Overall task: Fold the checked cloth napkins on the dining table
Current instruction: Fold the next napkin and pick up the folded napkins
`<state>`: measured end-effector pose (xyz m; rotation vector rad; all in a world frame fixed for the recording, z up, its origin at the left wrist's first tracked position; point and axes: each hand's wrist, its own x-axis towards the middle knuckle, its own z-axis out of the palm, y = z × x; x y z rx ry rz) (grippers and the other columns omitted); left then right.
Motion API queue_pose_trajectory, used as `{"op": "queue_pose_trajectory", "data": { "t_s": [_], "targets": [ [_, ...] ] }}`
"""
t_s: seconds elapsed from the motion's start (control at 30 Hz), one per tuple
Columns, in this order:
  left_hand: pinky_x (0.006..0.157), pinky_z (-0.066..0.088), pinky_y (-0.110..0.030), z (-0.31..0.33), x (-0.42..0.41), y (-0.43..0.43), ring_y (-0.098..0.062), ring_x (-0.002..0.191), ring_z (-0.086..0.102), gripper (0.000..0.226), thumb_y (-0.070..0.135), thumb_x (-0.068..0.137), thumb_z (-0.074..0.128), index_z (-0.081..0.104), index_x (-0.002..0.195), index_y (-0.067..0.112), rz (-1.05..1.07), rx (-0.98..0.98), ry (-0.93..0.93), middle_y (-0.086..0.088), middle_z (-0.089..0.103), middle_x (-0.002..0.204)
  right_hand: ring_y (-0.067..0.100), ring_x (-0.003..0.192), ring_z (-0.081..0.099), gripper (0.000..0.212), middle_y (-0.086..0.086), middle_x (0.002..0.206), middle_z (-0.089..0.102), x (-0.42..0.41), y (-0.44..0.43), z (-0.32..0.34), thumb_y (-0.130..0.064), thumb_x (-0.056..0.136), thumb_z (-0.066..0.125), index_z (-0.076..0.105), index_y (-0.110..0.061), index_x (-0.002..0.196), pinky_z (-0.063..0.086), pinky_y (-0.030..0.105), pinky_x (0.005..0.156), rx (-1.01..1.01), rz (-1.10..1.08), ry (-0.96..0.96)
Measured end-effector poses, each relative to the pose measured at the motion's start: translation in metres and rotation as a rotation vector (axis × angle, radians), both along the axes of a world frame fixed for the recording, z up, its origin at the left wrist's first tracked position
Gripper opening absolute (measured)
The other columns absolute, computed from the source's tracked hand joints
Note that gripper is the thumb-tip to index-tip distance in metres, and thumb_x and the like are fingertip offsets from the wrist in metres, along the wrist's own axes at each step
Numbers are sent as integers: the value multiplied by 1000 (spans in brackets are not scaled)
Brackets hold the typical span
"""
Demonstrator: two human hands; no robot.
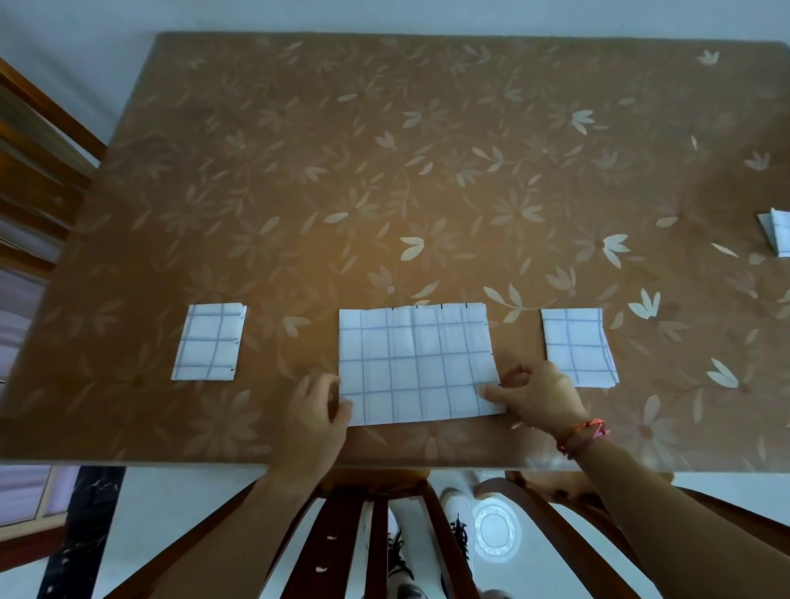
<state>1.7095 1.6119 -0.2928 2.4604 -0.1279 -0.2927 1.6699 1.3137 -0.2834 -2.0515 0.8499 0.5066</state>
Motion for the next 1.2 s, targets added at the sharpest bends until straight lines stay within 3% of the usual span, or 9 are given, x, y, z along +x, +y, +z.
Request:
{"op": "queue_pose_trajectory", "data": {
  "t_s": [0.07,0.2,0.3,0.43,0.57,0.87,1.03,1.13,1.2],
  "targets": [
    [74,41,-12,-1,-10,-6,-8,95,54,18,16,92,61,62,109,14,-227,66,-154,3,56,107,16,70,67,40,-7,82,68,-1,2,7,-54,74,77,62,-21,92,54,30,59,-275,125,-50],
    [91,53,-27,-7,-38,-21,-23,122,53,36,18,87,65,58,121,10,-572,180,-286,-10,55,130,23,85,60,34,5,103,60,-7,24,8,-39,89,64,63,-17,114,54,38,69,-468,343,-319],
    [104,46,-37,-13,-49,-27,-28,135,42,54,25,86,67,50,134,5,-615,290,-259,-16,45,145,32,108,60,46,16,122,61,-22,57,-4,-36,87,62,61,-9,124,57,48,85,-535,629,-494],
    [111,37,-43,-22,-57,-26,-28,142,31,61,34,94,51,38,143,0,-595,350,-237,-18,35,152,34,144,32,65,21,153,36,-44,98,-18,-41,91,49,40,-3,144,38,47,112,-561,926,-514],
    [115,29,-45,-25,-60,-22,-27,143,28,60,31,95,31,30,146,0,-622,379,-242,-17,33,153,32,143,34,67,21,152,39,-54,111,-32,-43,95,39,41,1,145,37,47,112,-629,1020,-542],
    [108,39,-48,-23,-65,-3,-28,143,29,65,40,94,30,34,145,0,-551,485,-122,-18,31,154,34,147,22,83,21,159,21,-68,96,-38,-56,94,44,27,2,150,36,51,113,-572,1009,-289],
    [107,39,-48,-25,-70,8,-28,143,28,67,45,96,25,34,146,2,-529,541,-77,-15,27,155,36,142,35,81,23,154,33,-85,68,-28,-58,96,27,41,5,144,39,54,109,-653,931,-193],
    [108,36,-47,-24,-71,11,-28,143,29,70,48,100,6,33,146,2,-512,565,-64,-15,28,155,37,141,37,84,23,154,34,-94,50,-30,-57,89,34,41,5,144,33,53,110,-698,902,-141],
    [107,38,-48,-23,-72,11,-28,142,30,68,47,99,12,34,145,2,-511,577,-60,-16,29,154,37,140,37,84,23,154,34,-96,45,-30,-57,88,36,41,5,143,31,53,110,-707,903,-125]
  ]
}}
